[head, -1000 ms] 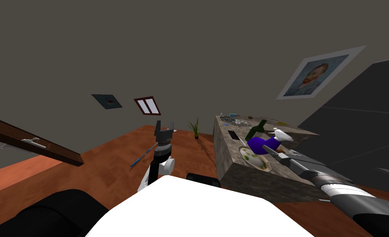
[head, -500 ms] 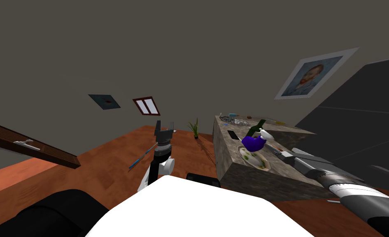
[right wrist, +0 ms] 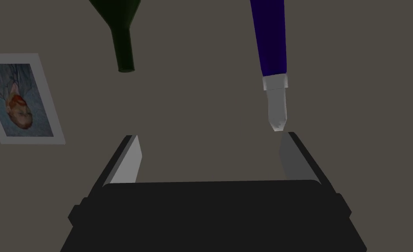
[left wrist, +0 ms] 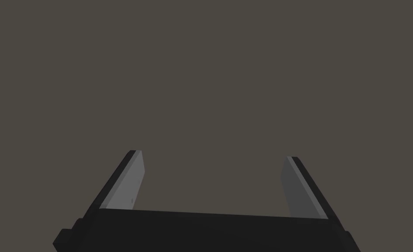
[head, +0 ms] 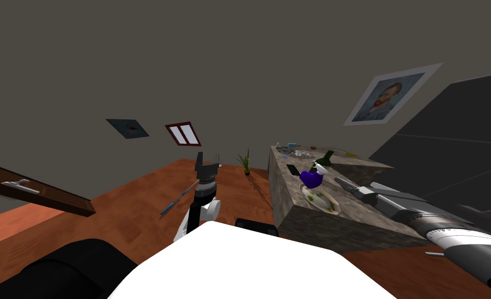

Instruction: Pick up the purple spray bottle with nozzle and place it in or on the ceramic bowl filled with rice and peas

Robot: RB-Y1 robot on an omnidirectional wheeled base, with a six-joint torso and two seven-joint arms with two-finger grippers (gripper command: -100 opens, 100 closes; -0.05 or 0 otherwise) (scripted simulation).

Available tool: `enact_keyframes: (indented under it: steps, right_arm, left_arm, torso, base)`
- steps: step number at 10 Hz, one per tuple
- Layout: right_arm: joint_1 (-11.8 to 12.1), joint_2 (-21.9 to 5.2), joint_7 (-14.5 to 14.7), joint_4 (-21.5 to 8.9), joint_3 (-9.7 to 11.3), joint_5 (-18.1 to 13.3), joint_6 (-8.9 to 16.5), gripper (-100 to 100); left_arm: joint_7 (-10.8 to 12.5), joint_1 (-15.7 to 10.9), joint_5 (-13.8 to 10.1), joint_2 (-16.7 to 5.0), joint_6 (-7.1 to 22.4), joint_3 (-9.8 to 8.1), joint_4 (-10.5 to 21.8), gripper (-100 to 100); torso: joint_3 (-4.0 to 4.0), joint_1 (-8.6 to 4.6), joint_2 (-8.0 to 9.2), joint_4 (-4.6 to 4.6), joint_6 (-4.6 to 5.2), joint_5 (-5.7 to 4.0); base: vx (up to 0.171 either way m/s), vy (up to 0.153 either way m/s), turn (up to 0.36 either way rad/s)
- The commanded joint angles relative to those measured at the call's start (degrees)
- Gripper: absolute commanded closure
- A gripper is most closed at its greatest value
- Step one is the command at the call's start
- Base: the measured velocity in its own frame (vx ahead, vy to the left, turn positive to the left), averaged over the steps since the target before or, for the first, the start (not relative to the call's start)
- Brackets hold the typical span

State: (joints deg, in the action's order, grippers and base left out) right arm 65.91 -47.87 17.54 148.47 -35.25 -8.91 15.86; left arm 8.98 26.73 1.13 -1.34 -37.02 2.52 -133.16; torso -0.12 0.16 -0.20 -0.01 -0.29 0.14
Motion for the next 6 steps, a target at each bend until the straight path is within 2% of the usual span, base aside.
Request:
enact_keyframes:
  steps: [1, 2, 3, 6]
  right_arm:
    - [1.2, -1.2, -1.0, 1.4, -2.0, 1.2, 0.9, -100]
    - [0.5, -0.9, -0.5, 0.9, -1.0, 0.7, 0.8, -100]
    - [0.6, -1.0, -0.7, 1.0, -1.2, 0.8, 1.0, 0]
    - [0.6, -0.9, -0.6, 1.0, -1.1, 0.8, 1.0, 0]
  left_arm:
    - [0.0, 0.0, 0.0, 0.0, 0.0, 0.00, 0.0, 0]
    - [0.0, 0.0, 0.0, 0.0, 0.0, 0.00, 0.0, 0]
    - [0.0, 0.0, 0.0, 0.0, 0.0, 0.00, 0.0, 0]
    - [0.0, 0.0, 0.0, 0.0, 0.0, 0.00, 0.0, 0]
  torso:
    - [0.00, 0.00, 0.00, 0.00, 0.00, 0.00]
    - [0.00, -0.01, 0.00, 0.00, 0.00, 0.00]
    - [0.01, -0.04, 0.02, 0.00, 0.00, -0.02]
    - [0.02, -0.06, 0.04, 0.01, 0.00, -0.02]
  base:
    - [0.007, 0.008, -0.024]
    - [0.000, 0.000, 0.000]
    - [0.000, 0.000, 0.000]
    - [0.000, 0.000, 0.000]
